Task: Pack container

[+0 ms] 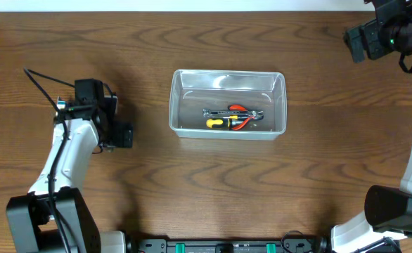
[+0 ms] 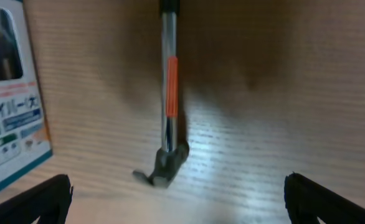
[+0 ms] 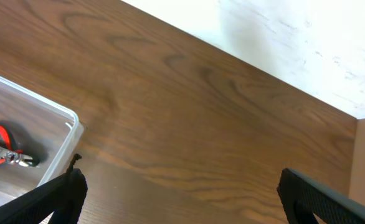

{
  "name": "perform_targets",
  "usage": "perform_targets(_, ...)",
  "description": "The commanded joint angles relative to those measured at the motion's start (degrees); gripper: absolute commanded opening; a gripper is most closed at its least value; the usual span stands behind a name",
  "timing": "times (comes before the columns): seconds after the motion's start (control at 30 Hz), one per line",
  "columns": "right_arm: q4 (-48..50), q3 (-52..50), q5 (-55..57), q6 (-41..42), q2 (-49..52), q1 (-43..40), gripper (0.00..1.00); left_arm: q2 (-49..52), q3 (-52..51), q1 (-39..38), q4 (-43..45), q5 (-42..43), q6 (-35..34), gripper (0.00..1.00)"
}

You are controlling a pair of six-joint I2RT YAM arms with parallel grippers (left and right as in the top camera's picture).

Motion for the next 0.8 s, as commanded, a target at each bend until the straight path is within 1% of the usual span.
perform_targets(0.0,-0.11,-0.70,-1.20,1.07,0.22,-0.09,0.99,1.09,-2.47,0.31,2.45,0.57,1.55,0.99)
perform_targets(0.13,-0.15,-1.57,-1.01,1.03,0.22,-0.09,0.99,3.34,-3.19,0.31,4.50,0.57,1.55,0.99)
perform_targets(0.43,-0.09,-1.97,-0.96,0.39,0.22,-0.15,0.99,9.60,-3.19,0.31,4.92,0.57,1.51,0.99)
perform_targets(0.7,-0.09,-1.97,-0.57,0.15,0.22,-0.15,0.99,10.21,-3.19,0.33,5.40,0.57,1.51,1.00)
perform_targets(0.77,-0.15,-1.97,-0.55,0.00,0.22,-0.15,0.99,10.19,-3.19,0.33,5.55,0.57,1.51,0.95)
